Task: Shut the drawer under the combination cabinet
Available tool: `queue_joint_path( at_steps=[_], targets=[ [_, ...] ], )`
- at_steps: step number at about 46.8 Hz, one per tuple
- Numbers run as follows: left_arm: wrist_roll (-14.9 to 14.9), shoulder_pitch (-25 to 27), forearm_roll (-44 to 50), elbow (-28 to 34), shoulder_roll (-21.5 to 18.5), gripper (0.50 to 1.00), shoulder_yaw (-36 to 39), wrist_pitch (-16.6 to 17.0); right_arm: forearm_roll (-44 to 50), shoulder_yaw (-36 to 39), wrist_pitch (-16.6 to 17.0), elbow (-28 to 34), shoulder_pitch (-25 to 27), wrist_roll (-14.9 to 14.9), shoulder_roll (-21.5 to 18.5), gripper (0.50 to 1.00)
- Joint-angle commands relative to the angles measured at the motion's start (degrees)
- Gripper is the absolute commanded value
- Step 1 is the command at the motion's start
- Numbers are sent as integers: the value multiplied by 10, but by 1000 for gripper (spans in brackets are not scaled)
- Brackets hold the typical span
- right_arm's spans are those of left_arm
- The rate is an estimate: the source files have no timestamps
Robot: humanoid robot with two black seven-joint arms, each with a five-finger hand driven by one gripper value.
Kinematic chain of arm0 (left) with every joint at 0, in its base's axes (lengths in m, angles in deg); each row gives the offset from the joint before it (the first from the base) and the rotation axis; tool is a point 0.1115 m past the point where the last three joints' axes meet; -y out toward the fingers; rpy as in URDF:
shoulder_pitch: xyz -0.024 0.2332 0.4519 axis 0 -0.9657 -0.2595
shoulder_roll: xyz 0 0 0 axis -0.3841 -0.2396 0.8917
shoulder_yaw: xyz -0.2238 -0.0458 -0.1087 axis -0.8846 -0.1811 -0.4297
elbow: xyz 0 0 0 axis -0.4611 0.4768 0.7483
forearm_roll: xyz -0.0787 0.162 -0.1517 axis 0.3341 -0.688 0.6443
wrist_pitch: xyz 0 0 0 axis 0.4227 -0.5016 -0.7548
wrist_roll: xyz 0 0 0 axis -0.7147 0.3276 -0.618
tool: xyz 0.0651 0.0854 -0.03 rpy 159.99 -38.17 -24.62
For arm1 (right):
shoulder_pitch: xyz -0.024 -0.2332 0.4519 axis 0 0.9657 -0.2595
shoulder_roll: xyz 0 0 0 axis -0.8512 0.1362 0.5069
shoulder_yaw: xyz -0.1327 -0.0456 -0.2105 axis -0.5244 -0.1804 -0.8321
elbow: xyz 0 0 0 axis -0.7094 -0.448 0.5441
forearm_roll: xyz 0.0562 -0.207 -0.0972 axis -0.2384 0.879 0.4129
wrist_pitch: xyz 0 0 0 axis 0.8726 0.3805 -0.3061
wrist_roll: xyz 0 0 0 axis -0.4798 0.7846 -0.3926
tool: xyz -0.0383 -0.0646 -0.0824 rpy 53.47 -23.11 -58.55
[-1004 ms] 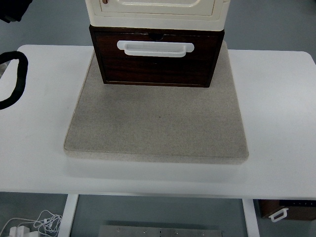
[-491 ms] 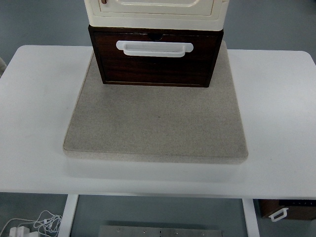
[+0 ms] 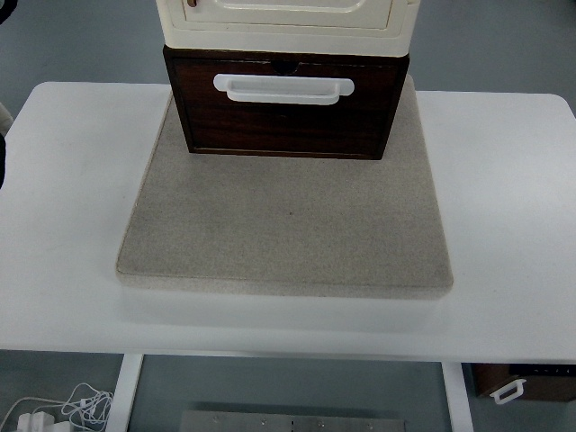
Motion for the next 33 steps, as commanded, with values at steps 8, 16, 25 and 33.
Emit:
queue_joint_path(
  at_steps=[8, 16, 25, 33],
  targets=[
    [0, -53, 65, -3, 12, 999, 0, 7, 0, 1, 0, 0, 0, -1, 0, 952],
    [0, -85, 92, -4, 33, 999, 0, 2, -1, 1, 0, 0, 3, -2, 0, 952],
    [1, -109, 93, -4, 52, 999, 0, -20, -1, 1, -1, 0, 3, -2, 0, 952],
    [1, -120, 93, -4, 63, 999, 0, -45, -2, 1, -1, 0, 4, -3, 0, 952]
  ],
)
